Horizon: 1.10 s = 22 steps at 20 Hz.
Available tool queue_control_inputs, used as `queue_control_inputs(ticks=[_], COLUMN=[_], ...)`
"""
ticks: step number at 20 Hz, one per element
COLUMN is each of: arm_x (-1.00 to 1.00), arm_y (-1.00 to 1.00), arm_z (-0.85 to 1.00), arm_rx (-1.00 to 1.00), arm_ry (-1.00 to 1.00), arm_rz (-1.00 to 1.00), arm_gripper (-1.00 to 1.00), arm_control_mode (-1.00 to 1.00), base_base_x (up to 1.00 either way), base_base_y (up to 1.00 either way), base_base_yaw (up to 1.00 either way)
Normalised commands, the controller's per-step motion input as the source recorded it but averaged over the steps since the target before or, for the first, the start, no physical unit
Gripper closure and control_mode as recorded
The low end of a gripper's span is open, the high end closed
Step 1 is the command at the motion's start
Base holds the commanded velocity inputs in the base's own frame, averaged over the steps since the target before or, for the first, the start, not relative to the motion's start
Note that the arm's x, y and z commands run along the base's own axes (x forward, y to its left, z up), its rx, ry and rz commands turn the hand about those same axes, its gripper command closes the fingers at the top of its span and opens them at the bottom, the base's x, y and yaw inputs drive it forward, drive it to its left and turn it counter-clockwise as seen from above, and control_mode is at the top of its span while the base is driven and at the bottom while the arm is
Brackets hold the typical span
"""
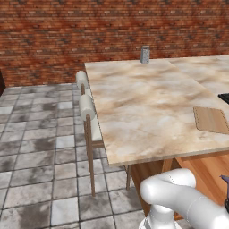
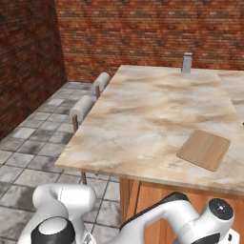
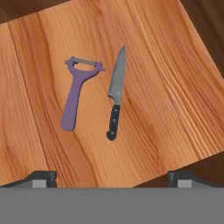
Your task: Open the drawer on the right and place the cutting tools on the cutting board.
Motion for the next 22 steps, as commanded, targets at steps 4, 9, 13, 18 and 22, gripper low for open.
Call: queue_control_inputs(ticks=[4, 9, 13, 18, 22], arm_x=[0.04, 0.01, 0.25, 0.41, 0.13], arm_y=[0.0, 0.0, 0.0, 0.0, -0.05], arm_z=[-0.18, -0.09, -0.04, 0.0, -0.01], arm_rx=[0.0, 0.0, 0.0, 0.0, 0.0], arm_ry=[0.0, 0.0, 0.0, 0.0, 0.0], arm_rz=[0.0, 0.0, 0.0, 0.0, 0.0], arm_gripper=[-1.0, -1.0, -1.0, -1.0, -1.0], arm_control_mode=[-1.0, -1.0, -1.0, -1.0, -1.0], base_base_x=[0.0, 0.0, 0.0, 0.0, 0.0], base_base_y=[0.0, 0.0, 0.0, 0.0, 0.0], base_base_yaw=[0.0, 0.0, 0.0, 0.0, 0.0])
